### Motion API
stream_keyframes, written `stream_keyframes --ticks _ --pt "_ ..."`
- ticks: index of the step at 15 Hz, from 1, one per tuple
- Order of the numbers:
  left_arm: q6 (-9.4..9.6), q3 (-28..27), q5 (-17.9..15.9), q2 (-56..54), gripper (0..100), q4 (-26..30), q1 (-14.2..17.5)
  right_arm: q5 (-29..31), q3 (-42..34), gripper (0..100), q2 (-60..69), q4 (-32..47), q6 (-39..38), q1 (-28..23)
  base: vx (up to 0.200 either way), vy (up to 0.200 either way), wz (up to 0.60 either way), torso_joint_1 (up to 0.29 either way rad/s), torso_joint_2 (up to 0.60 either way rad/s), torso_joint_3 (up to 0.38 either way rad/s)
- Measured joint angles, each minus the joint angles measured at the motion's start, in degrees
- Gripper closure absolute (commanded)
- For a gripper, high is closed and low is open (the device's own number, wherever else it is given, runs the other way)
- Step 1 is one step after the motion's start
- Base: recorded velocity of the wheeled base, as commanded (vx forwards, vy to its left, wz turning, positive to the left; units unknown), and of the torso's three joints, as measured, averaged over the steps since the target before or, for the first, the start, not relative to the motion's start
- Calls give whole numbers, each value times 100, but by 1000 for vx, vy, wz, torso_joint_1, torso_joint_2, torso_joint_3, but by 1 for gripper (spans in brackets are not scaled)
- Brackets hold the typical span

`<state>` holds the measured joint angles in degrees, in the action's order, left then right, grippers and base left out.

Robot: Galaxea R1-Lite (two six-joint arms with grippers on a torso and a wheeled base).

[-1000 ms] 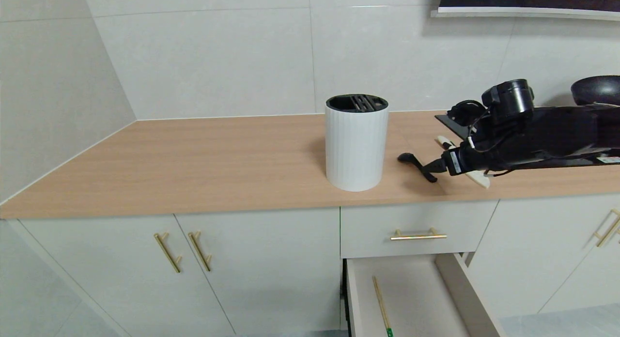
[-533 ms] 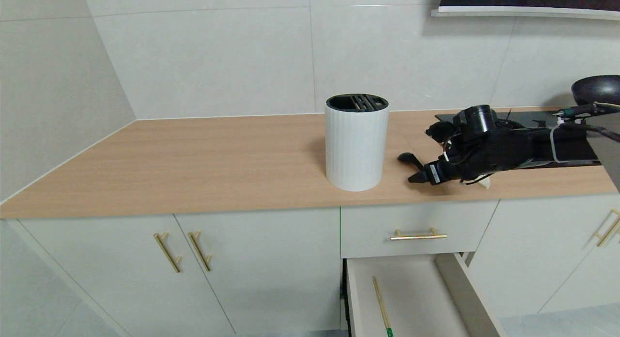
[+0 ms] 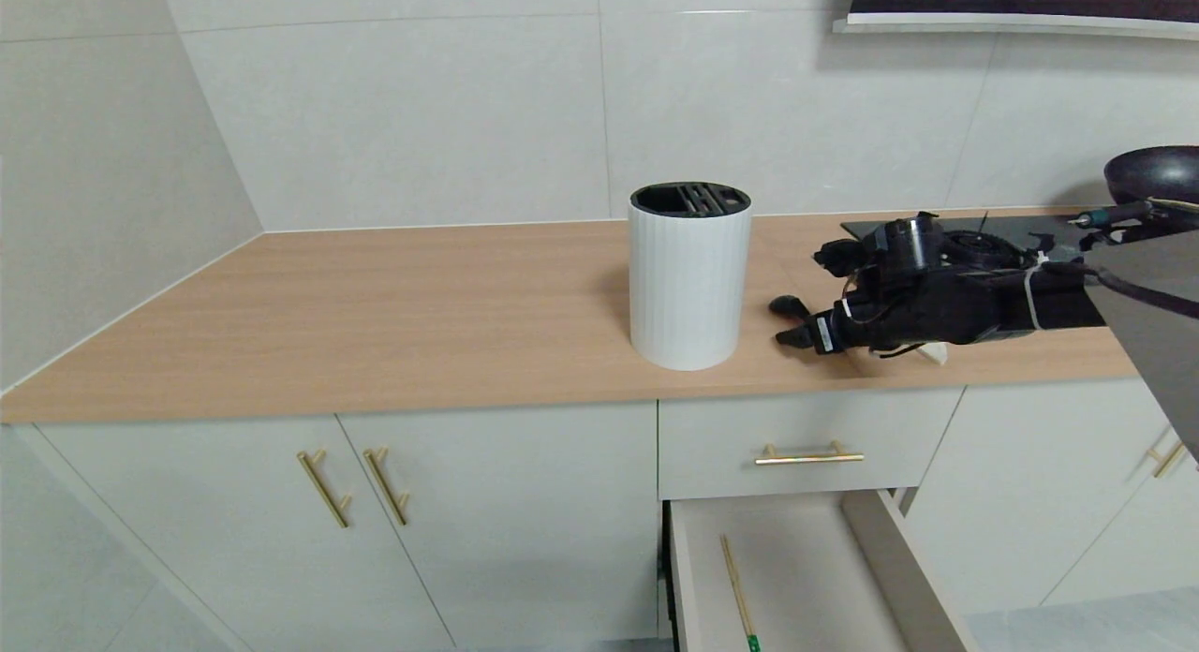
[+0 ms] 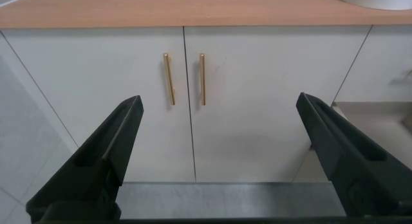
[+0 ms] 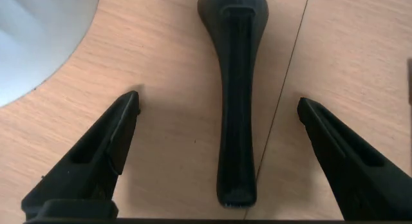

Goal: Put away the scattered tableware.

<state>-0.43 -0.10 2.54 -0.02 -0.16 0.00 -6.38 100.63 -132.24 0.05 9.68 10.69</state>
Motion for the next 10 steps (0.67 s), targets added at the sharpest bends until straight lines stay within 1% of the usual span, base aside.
stream_keyframes --ticks 8,10 --pt "0 0 0 0 0 2 0 11 17 100 -30 -2 -65 -26 0 0 0 0 0 0" --pt "0 0 -2 0 0 0 0 28 0 100 77 68 -388 -24 0 0 0 0 0 0"
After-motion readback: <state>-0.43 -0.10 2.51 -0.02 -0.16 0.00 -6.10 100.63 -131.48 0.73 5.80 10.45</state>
